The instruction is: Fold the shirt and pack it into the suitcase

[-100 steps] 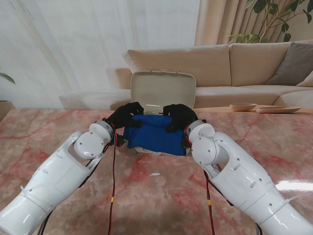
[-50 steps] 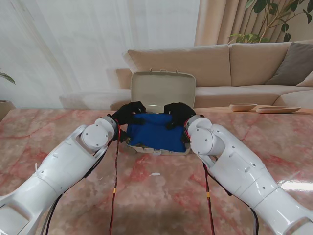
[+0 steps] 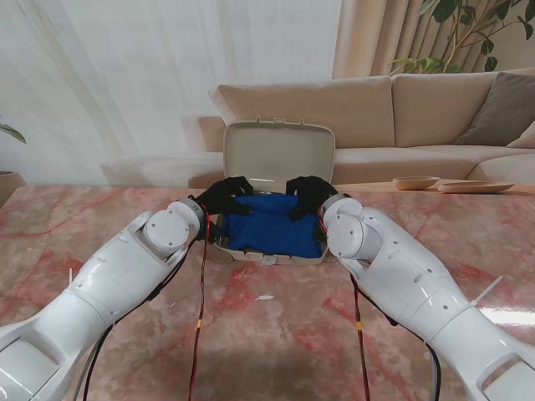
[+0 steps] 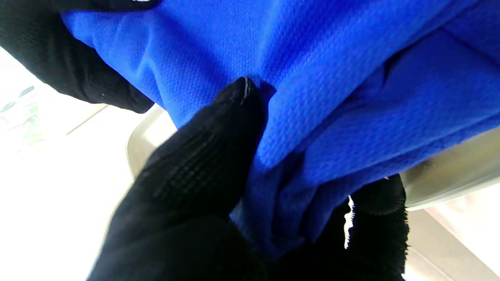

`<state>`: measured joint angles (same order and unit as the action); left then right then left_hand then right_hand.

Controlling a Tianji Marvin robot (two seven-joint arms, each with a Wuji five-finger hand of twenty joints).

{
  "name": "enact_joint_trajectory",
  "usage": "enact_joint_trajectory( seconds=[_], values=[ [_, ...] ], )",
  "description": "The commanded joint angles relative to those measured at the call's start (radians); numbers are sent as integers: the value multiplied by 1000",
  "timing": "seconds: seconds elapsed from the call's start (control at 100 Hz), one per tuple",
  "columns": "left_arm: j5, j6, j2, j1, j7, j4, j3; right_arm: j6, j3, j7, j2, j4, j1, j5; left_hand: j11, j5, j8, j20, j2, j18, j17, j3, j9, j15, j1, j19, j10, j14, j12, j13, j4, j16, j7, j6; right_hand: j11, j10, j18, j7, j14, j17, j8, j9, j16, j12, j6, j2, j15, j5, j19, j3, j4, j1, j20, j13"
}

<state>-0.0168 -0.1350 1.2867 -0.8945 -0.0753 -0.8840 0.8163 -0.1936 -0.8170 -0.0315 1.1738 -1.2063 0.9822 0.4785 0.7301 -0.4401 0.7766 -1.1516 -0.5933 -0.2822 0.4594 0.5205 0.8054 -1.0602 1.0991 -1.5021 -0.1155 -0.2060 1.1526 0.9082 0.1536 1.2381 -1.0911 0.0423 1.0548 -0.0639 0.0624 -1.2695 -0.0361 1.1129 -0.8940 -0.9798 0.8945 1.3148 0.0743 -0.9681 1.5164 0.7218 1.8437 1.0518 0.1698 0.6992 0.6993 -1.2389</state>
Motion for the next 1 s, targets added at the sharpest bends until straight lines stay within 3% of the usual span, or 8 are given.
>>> enact_joint_trajectory(
  seconds=[0.0, 0.08, 0.32, 0.55, 0.58, 0.68, 0.93, 0.99],
  values=[
    [-5, 5, -2, 2, 2, -6, 2, -7, -3, -17, -1, 10, -2, -4, 7, 4, -13, -3, 79, -18, -23, -5, -20, 37, 82, 16, -7, -19, 24, -23, -30, -20, -4, -3, 16, -2, 3, -70, 28, -21, 11, 8, -49, -26, 98, 93, -36, 20, 133, 61, -69, 132, 7, -77],
    [-11, 8, -8, 3, -10, -12, 1, 0, 2, -25, -3, 13, -6, -1, -11, 3, -29, 2, 85, -20, -35, -13, -26, 55, 82, 29, -10, -22, 19, -35, -31, -29, 11, -1, -13, -11, 41, -38, 74, -83, 60, 29, -91, -74, 92, 81, -137, 2, 70, 57, -61, 130, 16, -74],
    [-18, -1, -12, 12, -31, 4, -6, 27, 27, -35, -2, 37, -27, 0, -96, -17, -107, 44, 98, -33, -105, -46, -45, 143, 91, 113, -16, -43, 1, -93, -27, -77, 79, 9, -7, -16, 69, -36, 94, -125, 98, 37, -98, -133, 85, 71, -188, -3, 23, 61, -59, 125, 33, -54],
    [-20, -12, -12, 24, -45, 27, -15, 47, 53, -35, 4, 73, -55, -6, -204, -34, -195, 76, 113, -38, -133, -71, -43, 215, 80, 149, -45, -57, -68, -124, -32, -127, 145, 31, -99, -43, 179, -3, 164, -314, 197, 79, -171, -247, 78, 109, -453, -39, -211, 30, -44, 109, 18, 83],
    [-21, -12, -12, 25, -47, 27, -15, 49, 55, -35, 4, 76, -57, -6, -227, -35, -203, 82, 116, -38, -136, -75, -37, 235, 81, 156, -27, -57, -86, -131, -34, -143, 151, 33, -108, -47, 187, -1, 169, -328, 207, 82, -180, -264, 75, 114, -478, -42, -232, 29, -43, 109, 15, 93],
    [-21, -10, -14, 26, -53, 27, -14, 48, 57, -28, 7, 83, -62, -5, -313, -44, -248, 110, 130, -45, -174, -88, -39, 319, 67, 197, -37, -71, -168, -174, -39, -216, 205, 54, -152, -70, 204, 30, 189, -379, 262, 100, -212, -337, 40, 127, -568, -56, -302, 26, -41, 97, 2, 138],
    [-20, -17, -19, 22, -58, 15, -6, 37, 51, -30, 2, 72, -58, 11, -220, -62, -302, 227, 166, -47, -243, -121, -167, 431, 24, 324, -69, -82, -437, -260, -42, -366, 286, 82, -247, -108, 213, 147, 215, -430, 383, 156, -277, -481, -39, 139, -749, -64, -403, 23, -25, 68, -26, 216],
    [-33, -21, -25, 20, -54, 6, -4, 32, 48, -30, 1, 67, -56, 15, -191, -57, -320, 256, 194, -50, -270, -115, -217, 458, -38, 349, -76, -84, -585, -297, -50, -394, 366, 108, -257, -117, 218, 224, 220, -466, 387, 206, -291, -537, -74, 117, -807, -68, -441, 38, -25, 13, -27, 253]
  ],
)
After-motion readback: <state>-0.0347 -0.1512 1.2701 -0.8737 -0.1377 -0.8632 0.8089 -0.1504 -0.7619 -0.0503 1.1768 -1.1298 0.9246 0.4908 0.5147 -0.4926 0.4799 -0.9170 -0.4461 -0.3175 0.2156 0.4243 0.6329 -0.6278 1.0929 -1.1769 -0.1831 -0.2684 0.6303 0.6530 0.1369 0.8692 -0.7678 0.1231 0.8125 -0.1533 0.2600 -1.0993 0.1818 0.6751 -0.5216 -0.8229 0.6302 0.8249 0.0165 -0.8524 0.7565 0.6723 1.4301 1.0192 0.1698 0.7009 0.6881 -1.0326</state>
